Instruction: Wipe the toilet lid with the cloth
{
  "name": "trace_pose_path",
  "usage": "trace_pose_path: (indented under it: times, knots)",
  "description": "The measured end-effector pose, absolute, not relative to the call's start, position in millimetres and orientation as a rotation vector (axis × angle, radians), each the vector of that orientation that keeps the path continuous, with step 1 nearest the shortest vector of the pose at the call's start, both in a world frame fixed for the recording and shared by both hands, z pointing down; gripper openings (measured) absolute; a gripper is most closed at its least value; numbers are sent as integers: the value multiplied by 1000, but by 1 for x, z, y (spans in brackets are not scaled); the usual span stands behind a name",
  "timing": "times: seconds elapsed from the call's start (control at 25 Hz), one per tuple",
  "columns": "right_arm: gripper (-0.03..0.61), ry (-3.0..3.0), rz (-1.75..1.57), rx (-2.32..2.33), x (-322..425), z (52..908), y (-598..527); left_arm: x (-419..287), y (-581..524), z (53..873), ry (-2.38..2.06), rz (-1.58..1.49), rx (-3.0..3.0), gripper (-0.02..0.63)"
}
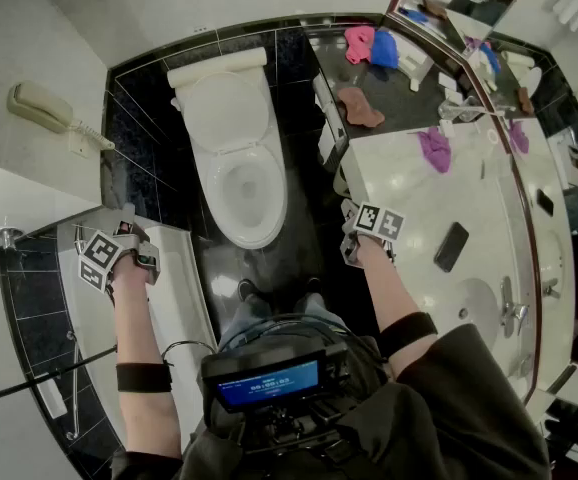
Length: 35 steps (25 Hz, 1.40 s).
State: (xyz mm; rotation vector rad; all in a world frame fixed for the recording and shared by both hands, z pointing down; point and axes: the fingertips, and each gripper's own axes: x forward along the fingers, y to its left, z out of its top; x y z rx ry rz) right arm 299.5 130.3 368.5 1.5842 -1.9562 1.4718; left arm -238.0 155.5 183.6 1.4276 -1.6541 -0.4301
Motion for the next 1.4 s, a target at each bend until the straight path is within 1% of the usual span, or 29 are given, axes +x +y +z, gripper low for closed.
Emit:
trace_pose_path:
  times: [0.28,0.48,0.56,0.64,0.8,0.96,1.16,1.4]
  knots:
    - [17,-2179,1297,1492,249,300,96,-223,154,162,-1751,-204,1604,0]
    - [17,-2310,1142,1409,210,256,81,-193,149,147,-1840,147,1840,0]
    - [17,-2348,1051,1362,192,241,78,-179,146,144,-1871,312,1927,0]
    - [17,-2383,945,1306,172,227,79,-165,144,142,-1874,416,1989,0]
    - [17,-2486,769,1142,125,201,89,-141,141,155,-1797,471,2050,0]
    - [17,-2535,707,1034,91,194,101,-134,142,172,-1737,496,2073,0]
    - [17,-2517,686,1025,76,203,103,-139,138,178,-1710,511,2099,0]
    - [17,-2457,663,1127,75,216,88,-152,125,184,-1663,503,2148,0]
